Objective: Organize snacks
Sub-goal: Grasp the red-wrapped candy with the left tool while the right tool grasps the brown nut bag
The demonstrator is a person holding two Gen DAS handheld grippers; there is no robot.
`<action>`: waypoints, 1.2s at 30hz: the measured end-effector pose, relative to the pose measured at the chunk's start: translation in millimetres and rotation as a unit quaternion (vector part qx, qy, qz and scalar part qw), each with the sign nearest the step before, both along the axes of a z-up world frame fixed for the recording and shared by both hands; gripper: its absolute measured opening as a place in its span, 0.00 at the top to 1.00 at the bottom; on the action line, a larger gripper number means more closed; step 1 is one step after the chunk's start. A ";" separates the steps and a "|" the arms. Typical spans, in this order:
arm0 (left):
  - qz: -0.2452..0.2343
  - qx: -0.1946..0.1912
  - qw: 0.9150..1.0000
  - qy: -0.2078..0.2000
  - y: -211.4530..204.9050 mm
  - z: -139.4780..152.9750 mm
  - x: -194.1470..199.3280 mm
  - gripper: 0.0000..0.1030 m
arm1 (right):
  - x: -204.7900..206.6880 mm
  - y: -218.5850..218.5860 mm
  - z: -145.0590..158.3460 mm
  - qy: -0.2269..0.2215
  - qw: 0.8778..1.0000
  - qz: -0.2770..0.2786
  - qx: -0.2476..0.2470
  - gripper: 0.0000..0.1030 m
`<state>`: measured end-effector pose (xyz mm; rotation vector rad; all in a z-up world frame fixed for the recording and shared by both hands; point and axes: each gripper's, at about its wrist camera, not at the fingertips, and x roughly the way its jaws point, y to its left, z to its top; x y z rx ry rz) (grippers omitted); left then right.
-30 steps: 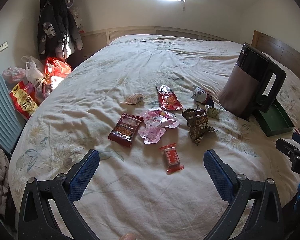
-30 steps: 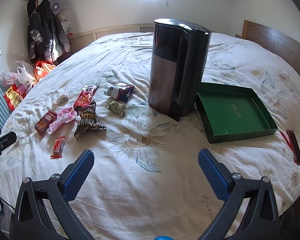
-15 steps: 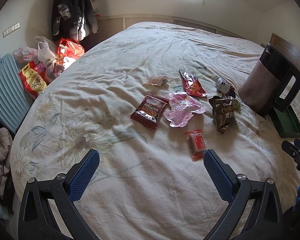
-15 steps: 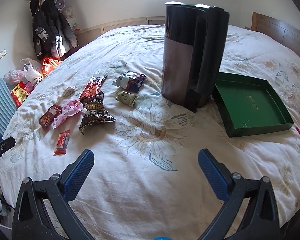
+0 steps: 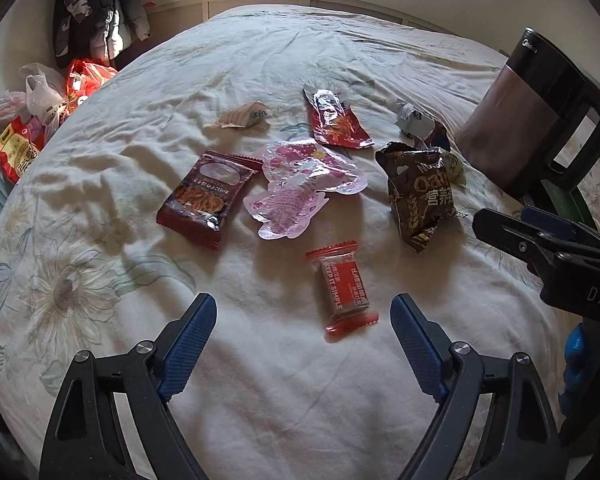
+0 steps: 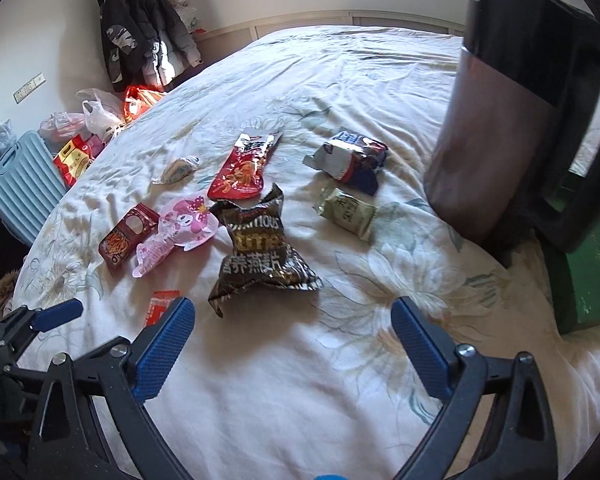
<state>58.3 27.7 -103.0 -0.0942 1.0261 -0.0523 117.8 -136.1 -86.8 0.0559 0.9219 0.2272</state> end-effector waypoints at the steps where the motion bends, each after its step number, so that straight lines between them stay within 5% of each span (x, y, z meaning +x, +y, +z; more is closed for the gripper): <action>1: -0.001 -0.002 1.000 0.006 -2.1 -4.2 4.8 0.22 | 7.5 4.1 -2.6 0.004 1.000 0.006 0.002 0.00; 12: -0.001 -0.013 0.999 0.037 -6.7 -36.5 31.1 0.44 | 62.5 33.8 -42.1 0.047 0.998 0.049 0.003 0.00; 19: -0.001 -0.012 0.999 0.035 -2.1 -36.1 32.0 0.80 | 61.8 34.4 -44.6 0.044 0.997 0.065 0.003 0.00; 36: 0.004 0.027 1.000 0.007 -7.9 -1.2 14.1 0.81 | 22.1 10.6 -9.4 0.029 0.998 0.048 0.030 0.03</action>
